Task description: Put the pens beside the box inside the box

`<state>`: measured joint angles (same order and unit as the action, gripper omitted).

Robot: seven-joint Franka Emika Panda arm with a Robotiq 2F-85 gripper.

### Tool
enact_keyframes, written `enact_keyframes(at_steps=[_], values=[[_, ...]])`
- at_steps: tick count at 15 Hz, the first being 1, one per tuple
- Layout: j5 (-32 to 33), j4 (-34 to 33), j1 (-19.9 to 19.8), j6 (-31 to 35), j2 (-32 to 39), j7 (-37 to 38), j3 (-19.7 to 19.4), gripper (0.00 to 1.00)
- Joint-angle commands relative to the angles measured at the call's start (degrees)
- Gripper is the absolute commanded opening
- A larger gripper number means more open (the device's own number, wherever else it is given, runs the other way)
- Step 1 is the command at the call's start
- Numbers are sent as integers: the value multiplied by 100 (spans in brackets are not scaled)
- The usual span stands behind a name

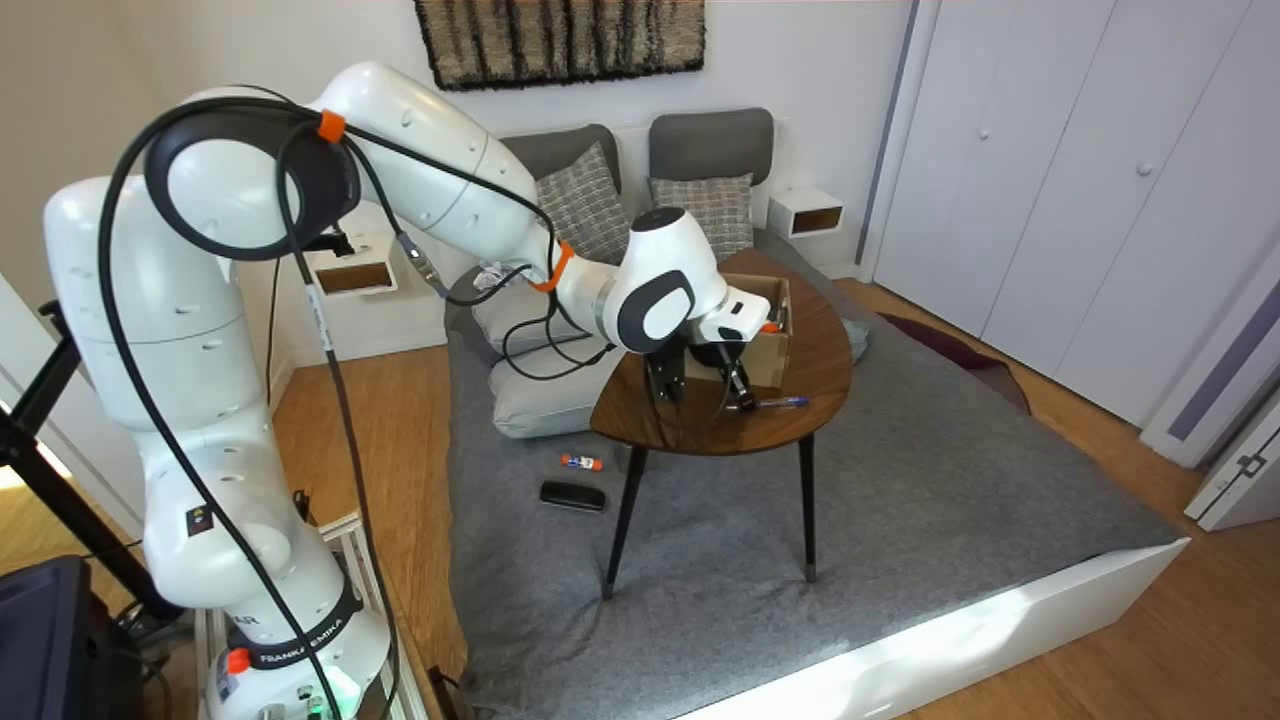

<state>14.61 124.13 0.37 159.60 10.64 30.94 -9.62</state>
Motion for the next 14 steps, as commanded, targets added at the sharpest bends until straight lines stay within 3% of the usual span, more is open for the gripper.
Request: enact_keyframes(at_steps=[1,4,8,11,14], values=[[1037,-98,223,170,-83,775,-407,3],[2516,-394,596,416,-192,1877,-1077,3],[3656,-412,709,1383,-556,2637,-1205,3],[3783,-313,796,1865,-817,2564,-1036,3],[3544,-189,942,1853,-930,2383,-828,3]])
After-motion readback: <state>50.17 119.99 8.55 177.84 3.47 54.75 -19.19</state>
